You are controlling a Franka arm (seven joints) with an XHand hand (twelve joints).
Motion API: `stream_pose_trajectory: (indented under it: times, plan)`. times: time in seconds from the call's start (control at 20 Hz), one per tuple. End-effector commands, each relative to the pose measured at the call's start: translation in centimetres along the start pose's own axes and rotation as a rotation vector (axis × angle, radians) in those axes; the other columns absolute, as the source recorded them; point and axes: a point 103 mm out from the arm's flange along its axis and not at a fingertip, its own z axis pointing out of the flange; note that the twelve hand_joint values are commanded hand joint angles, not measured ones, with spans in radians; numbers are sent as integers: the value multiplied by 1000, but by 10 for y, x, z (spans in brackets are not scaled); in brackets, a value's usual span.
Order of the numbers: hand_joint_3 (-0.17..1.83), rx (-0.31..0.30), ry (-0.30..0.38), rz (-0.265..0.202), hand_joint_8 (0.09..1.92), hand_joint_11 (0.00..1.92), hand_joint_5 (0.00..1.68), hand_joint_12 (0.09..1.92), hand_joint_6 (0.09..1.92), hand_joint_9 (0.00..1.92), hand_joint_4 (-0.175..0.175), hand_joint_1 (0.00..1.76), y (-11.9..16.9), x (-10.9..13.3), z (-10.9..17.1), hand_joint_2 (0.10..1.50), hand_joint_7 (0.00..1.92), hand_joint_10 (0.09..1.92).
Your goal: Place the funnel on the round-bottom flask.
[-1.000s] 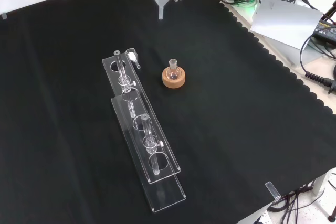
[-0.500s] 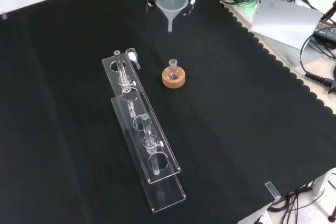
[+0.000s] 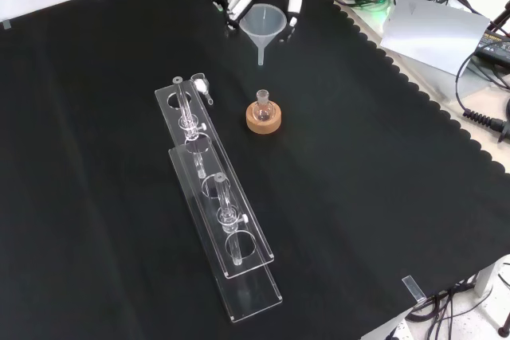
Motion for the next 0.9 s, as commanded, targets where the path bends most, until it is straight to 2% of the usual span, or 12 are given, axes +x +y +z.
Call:
stream_pose_trajectory:
  times: [0.05, 0.9]
  plan:
    - [534, 13, 10, -7, 998, 375, 521, 1316, 806, 1053, -11, 747, 4, 5, 15, 688, 799, 742]
    - [541, 17, 10, -14, 996, 378, 515, 1314, 807, 1056, -17, 747, 16, 18, 43, 686, 800, 740]
